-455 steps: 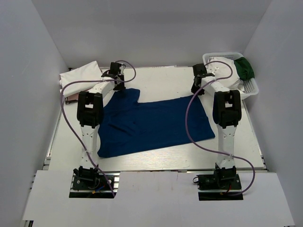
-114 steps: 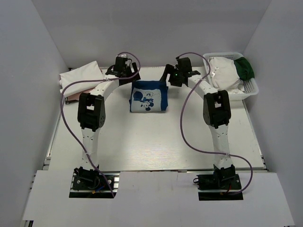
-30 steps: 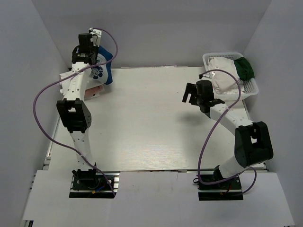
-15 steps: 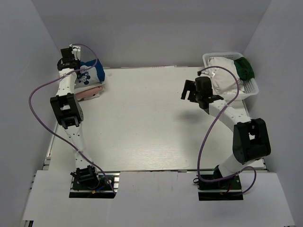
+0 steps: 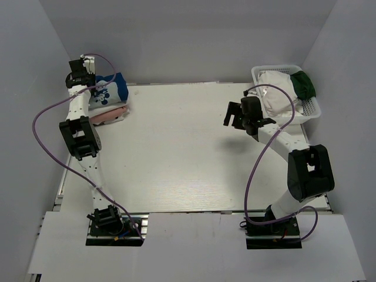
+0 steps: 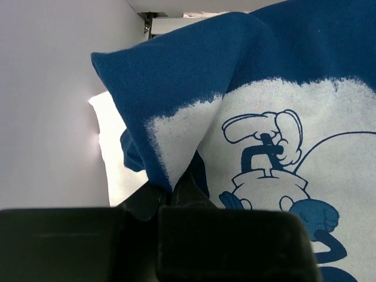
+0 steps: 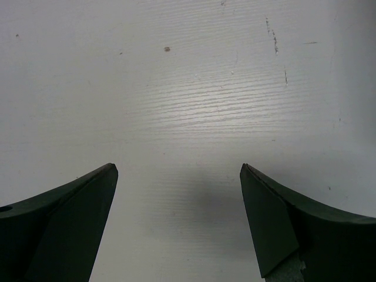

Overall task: Fold and stack the t-shirts
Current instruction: Put the neatly folded tshirt into the corner of the board with the left arm

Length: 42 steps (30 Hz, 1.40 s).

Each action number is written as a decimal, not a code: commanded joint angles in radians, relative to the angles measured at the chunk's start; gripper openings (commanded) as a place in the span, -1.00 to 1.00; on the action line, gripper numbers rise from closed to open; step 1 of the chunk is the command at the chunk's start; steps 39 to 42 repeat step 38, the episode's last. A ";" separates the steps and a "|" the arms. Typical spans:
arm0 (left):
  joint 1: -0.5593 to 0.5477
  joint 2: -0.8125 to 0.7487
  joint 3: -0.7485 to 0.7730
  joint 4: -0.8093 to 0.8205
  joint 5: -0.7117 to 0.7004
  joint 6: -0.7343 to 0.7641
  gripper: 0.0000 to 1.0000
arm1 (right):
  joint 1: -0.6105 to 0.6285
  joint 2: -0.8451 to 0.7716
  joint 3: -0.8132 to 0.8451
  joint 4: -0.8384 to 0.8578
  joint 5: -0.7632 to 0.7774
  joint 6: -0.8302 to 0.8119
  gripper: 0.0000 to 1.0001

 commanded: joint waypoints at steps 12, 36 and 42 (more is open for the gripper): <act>0.028 -0.102 0.044 -0.006 -0.142 -0.046 1.00 | 0.001 0.002 0.055 -0.034 -0.035 0.003 0.81; -0.170 -1.317 -1.471 0.538 0.609 -0.776 1.00 | -0.001 -0.388 -0.295 0.032 -0.102 0.099 0.81; -0.179 -1.363 -1.471 0.498 0.593 -0.749 1.00 | 0.001 -0.414 -0.338 0.091 -0.154 0.113 0.81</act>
